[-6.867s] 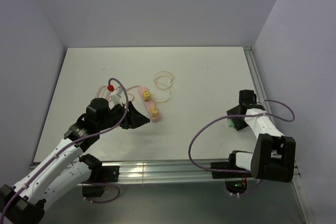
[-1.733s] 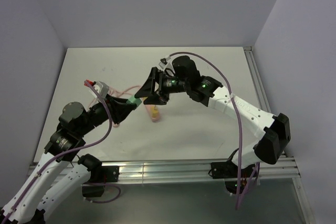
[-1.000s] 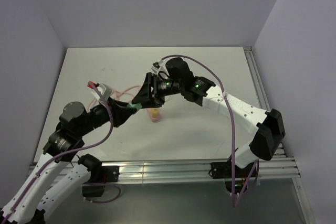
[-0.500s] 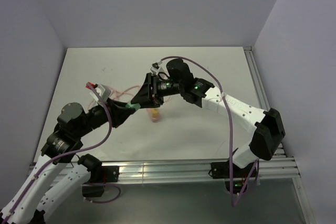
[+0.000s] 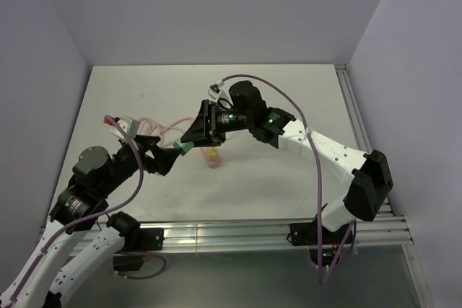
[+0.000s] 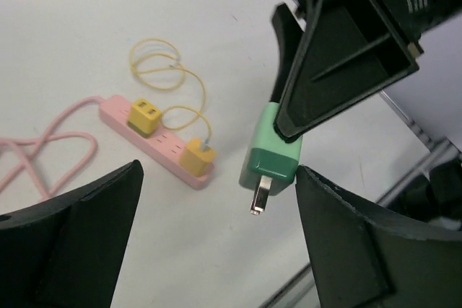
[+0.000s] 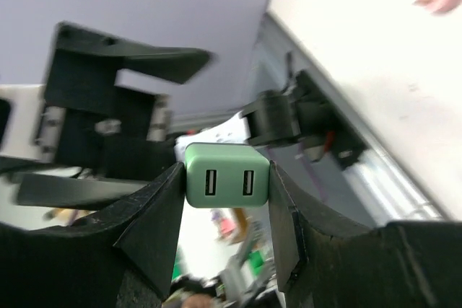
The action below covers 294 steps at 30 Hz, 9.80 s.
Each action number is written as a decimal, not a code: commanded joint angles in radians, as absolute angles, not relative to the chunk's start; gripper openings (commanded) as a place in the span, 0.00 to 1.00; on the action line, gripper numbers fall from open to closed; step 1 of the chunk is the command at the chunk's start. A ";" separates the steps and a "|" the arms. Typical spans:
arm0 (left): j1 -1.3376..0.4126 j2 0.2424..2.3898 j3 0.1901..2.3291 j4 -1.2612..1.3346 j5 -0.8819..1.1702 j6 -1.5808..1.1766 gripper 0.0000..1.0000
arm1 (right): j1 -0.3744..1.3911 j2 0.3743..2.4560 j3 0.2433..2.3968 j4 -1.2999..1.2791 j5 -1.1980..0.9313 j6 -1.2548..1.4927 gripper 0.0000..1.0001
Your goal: Insert the plug
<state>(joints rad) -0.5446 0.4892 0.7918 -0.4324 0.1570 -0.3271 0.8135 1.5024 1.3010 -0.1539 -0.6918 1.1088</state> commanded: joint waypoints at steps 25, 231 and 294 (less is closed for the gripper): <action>-0.543 0.368 0.859 -0.583 -0.259 -0.542 0.94 | 1.028 1.905 1.799 -0.715 0.462 0.479 0.00; -0.434 1.473 0.394 0.462 0.275 -1.005 0.01 | 1.035 2.154 1.405 -0.416 0.400 0.486 0.00; -0.426 1.263 0.305 0.417 0.230 -0.950 0.40 | 1.025 2.148 1.382 -0.500 0.362 0.472 0.10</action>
